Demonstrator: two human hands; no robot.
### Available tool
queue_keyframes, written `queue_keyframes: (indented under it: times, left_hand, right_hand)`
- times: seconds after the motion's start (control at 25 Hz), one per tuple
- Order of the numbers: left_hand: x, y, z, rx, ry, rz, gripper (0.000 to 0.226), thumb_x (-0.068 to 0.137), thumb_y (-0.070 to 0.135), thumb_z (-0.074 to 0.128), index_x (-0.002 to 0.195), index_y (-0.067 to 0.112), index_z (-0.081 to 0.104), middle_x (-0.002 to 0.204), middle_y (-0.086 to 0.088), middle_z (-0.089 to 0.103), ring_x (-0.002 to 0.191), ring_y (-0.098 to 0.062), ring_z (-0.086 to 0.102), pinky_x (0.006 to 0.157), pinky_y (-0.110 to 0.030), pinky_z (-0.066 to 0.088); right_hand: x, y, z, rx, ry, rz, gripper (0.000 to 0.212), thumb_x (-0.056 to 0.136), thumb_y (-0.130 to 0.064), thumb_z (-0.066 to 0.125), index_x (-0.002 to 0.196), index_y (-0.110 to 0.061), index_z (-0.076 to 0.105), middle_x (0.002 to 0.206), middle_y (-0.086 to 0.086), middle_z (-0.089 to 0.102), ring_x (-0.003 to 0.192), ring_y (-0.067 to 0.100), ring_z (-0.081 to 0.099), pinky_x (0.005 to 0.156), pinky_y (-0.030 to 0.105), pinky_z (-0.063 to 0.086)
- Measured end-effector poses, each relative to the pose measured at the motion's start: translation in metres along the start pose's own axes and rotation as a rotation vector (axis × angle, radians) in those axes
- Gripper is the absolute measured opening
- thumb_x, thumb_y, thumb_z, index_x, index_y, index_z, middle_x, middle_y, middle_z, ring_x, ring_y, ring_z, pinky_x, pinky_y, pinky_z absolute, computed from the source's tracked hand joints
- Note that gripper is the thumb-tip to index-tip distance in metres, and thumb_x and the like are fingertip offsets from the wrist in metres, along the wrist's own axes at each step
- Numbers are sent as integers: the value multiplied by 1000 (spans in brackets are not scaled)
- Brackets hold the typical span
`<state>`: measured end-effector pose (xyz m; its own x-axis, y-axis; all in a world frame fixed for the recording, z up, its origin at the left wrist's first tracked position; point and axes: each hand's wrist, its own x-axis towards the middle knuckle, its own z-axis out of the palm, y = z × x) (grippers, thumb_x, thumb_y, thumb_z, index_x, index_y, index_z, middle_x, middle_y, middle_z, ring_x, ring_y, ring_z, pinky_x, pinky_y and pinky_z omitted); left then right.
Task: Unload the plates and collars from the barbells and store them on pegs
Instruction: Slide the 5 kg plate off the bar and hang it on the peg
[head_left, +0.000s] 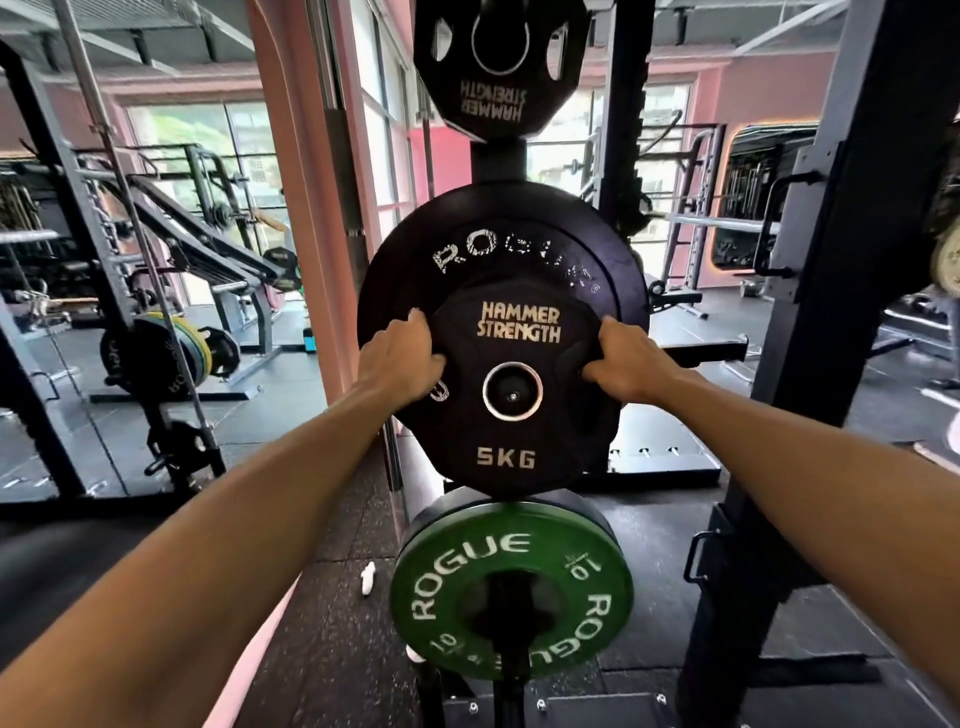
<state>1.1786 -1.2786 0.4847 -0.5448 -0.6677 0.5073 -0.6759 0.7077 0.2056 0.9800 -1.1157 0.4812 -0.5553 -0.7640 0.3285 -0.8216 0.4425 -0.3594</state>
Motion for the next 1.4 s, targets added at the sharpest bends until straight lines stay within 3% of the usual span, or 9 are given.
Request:
queue_keyframes:
  times: [0.16,0.36,0.44,0.64,0.88,1.16,1.28,1.4]
  left_hand:
    - [-1,-1,5,6,63,19,29,87,19,56,108,3,45,99,-21,64,94,-45,61,68,-39,38]
    - [10,2,20,-41,65,-46,32,93,21,55,114,4,38,103,-20,63,96,-44,61,68,-40,36]
    - [20,2,25,-47,33,-56,37,95,22,53,120,4,33,106,-21,62,98,-44,61,69,-41,35]
    - [49,-5,40,53,2,-19,44,97,32,44,126,6,25,104,-18,65,91,-42,63,70,-40,35]
    - [86,-5,59,110,-65,-72,42,98,35,40,126,9,23,113,-16,63,97,-38,61,74,-40,34]
    - [104,-4,71,177,-43,-102,39,97,35,40,123,10,25,85,-10,55,76,-30,53,71,-38,34]
    - [105,-3,69,169,-37,-80,39,97,35,40,124,11,24,86,-9,56,82,-34,59,72,-38,33]
    - [110,0,52,191,-197,-123,53,98,37,37,140,13,13,102,-13,62,98,-34,60,78,-39,35]
  right_hand:
    - [2,2,5,6,35,-20,27,81,-18,62,90,-10,38,97,16,56,94,40,58,72,39,43]
    - [19,-1,14,-30,87,-1,32,88,-20,60,97,-10,31,112,22,59,104,44,58,76,42,42]
    - [30,-2,21,-52,92,15,34,90,-20,58,105,-7,30,114,23,59,105,44,58,76,42,40]
    - [57,1,28,-251,96,51,62,91,-30,49,136,-1,18,116,18,63,105,40,60,76,41,34]
    - [92,2,36,-379,72,93,54,93,-38,44,132,-6,23,116,12,63,106,34,61,77,38,32]
    - [130,4,51,-465,-5,190,52,92,-36,43,128,-6,21,110,11,66,104,31,63,76,35,35]
    - [131,4,48,-433,-13,219,51,91,-33,45,127,-7,19,108,11,66,103,30,63,77,36,35]
    - [124,-1,38,-399,-27,191,59,92,-31,46,137,-7,16,114,12,64,109,32,61,79,37,33]
